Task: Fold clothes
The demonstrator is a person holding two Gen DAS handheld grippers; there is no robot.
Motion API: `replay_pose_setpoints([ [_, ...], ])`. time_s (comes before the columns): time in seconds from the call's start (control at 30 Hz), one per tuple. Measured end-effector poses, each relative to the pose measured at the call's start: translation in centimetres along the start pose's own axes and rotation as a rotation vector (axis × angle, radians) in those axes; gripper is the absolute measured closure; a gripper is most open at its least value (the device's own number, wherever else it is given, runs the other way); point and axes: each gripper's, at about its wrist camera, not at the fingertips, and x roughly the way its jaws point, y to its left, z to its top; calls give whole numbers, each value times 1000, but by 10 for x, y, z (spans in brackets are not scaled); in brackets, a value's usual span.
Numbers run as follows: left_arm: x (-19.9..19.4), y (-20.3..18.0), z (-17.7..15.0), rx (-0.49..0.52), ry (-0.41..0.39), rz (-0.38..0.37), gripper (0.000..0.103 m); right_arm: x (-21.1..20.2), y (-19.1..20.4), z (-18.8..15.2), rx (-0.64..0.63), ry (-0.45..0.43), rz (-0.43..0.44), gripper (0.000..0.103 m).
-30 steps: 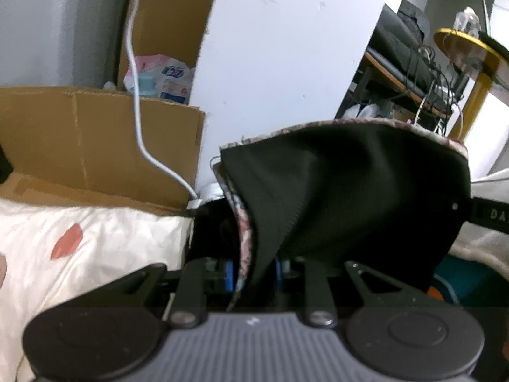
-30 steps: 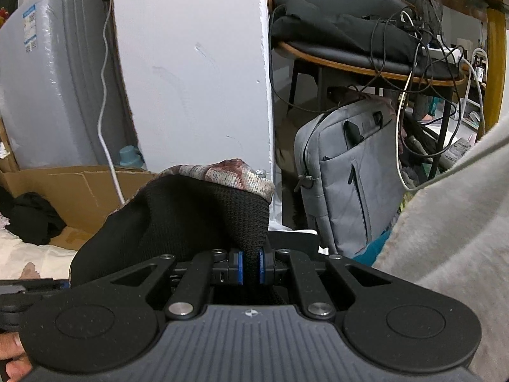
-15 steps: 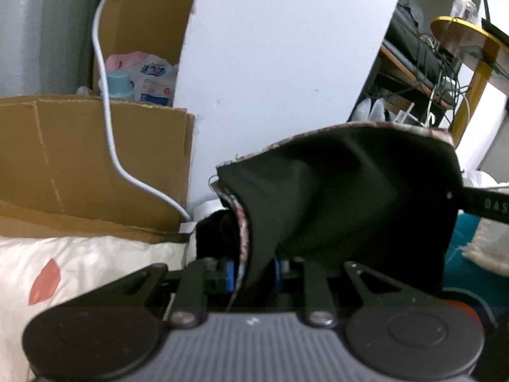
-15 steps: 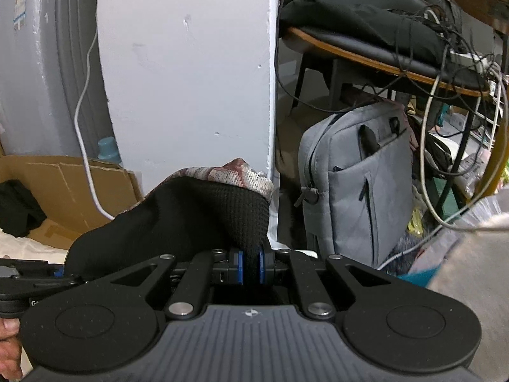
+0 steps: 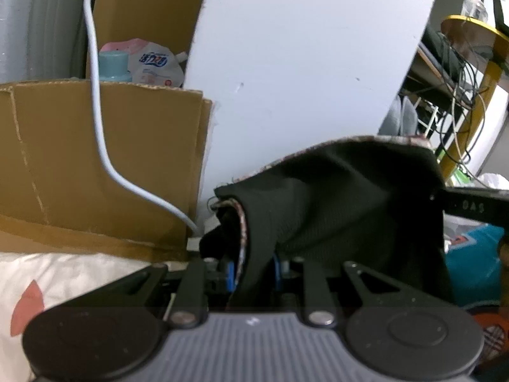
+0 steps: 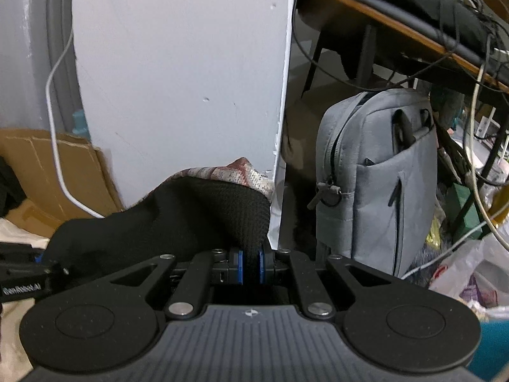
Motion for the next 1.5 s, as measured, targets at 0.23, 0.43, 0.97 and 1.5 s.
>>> replay_pose_setpoints([
  [0.23,24,19,-6,-54,60,-13,69,37,-11,-4,27,61,3,90],
  [0.43,12,55,-10,-125,50,-30,41,46,-27,-11,141,96,-67,68],
  [0.97,0,52,16,-86,-45,-34,97,46,-18,-15,91,92,-31,67],
  [1.5,62,59,-9,0,127,116,100,68,-13,-25,125,114,-162,67],
])
